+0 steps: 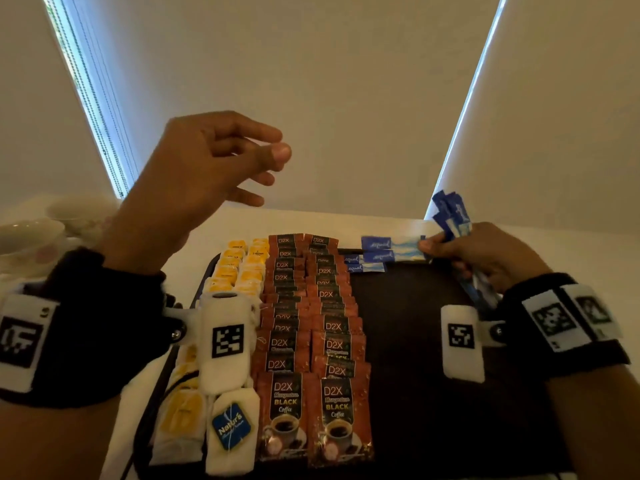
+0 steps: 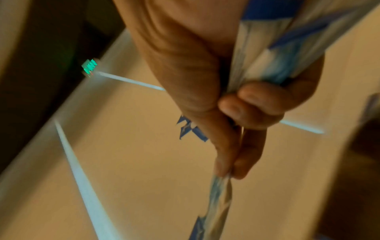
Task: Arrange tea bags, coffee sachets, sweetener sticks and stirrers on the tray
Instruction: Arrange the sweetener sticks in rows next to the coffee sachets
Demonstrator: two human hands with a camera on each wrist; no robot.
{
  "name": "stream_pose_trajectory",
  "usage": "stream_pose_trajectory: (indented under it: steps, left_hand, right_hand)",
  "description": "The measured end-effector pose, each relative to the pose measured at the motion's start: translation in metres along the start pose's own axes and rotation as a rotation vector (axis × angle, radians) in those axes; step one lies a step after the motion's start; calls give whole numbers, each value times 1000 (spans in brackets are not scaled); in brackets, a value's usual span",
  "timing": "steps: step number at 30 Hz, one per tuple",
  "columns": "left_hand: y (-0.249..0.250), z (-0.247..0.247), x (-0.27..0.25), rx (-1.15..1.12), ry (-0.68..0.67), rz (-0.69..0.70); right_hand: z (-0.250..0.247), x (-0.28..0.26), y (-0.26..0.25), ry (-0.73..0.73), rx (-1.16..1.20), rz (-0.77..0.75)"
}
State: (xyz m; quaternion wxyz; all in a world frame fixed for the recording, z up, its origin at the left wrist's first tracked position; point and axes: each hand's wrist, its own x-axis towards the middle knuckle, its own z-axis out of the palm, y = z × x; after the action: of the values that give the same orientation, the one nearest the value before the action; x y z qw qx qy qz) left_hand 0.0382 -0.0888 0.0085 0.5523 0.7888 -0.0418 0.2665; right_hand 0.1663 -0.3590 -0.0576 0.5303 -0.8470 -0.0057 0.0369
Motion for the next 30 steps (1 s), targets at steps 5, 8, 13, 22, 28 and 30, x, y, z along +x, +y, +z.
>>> stream_pose_trajectory:
  steps: [5, 8, 13, 22, 28, 30]
  left_hand:
    - [5, -8, -1, -4, 10, 29]
    - [5, -11, -1, 16, 23, 38]
    - [5, -17, -1, 18, 39, 50]
    - [2, -15, 1, 68, 7, 46]
    - [-6, -11, 4, 136, -68, 10]
    - [-9, -6, 5, 153, -132, -35]
  right_hand:
    - [17, 31, 34, -61, -212, 241]
    - [28, 45, 42, -124, -258, 327]
    - [40, 51, 36, -171, -294, 381]
    - [48, 54, 30, -93, -335, 301]
    - [34, 24, 6, -49, -127, -57]
    - [40, -2, -16, -215, 251, -76]
